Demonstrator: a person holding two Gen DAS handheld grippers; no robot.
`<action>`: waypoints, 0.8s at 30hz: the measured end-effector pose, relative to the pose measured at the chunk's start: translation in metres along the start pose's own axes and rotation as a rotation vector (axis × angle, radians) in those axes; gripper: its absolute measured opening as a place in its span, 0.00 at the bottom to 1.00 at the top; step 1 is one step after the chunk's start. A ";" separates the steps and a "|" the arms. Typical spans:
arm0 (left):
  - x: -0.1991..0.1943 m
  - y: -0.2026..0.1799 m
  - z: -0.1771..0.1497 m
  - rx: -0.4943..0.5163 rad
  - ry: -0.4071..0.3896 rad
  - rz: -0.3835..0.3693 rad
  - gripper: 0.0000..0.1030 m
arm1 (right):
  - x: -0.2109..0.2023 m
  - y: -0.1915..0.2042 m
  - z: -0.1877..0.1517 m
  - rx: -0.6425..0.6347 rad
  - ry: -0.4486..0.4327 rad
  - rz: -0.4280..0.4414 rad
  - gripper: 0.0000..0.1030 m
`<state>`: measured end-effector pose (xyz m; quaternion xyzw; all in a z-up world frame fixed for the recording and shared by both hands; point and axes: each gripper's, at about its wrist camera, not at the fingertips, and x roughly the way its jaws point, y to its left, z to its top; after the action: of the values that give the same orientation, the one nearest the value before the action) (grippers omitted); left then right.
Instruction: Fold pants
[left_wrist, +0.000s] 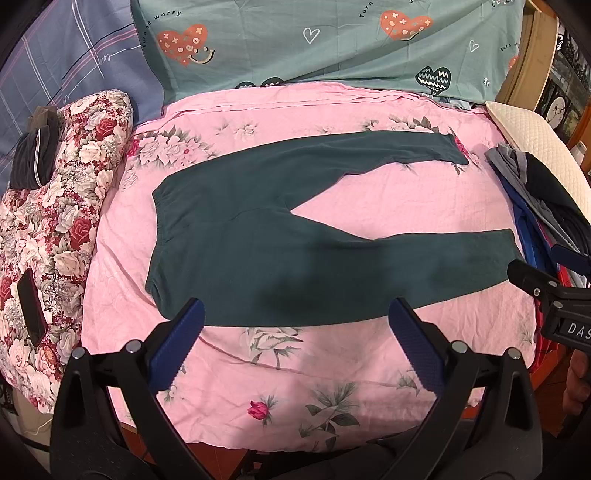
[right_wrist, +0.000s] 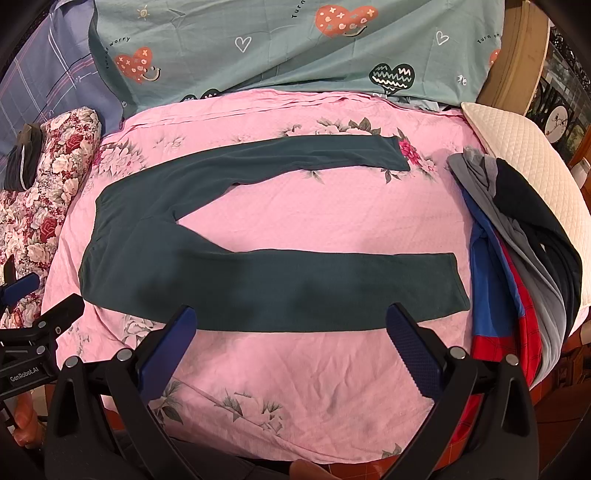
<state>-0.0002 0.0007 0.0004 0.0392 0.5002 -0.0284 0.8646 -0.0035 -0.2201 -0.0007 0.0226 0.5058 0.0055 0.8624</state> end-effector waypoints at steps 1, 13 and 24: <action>0.000 0.000 0.000 0.000 0.000 0.000 0.98 | 0.000 0.000 0.000 0.000 0.000 0.000 0.99; 0.001 -0.001 -0.003 0.000 0.006 -0.007 0.98 | 0.002 0.003 -0.003 -0.005 0.008 -0.006 0.99; 0.018 0.046 0.004 -0.049 0.035 -0.021 0.98 | 0.022 0.037 0.011 -0.010 0.046 -0.022 0.99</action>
<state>0.0162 0.0461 -0.0109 0.0134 0.5163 -0.0245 0.8559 0.0170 -0.1832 -0.0130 0.0126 0.5256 -0.0009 0.8506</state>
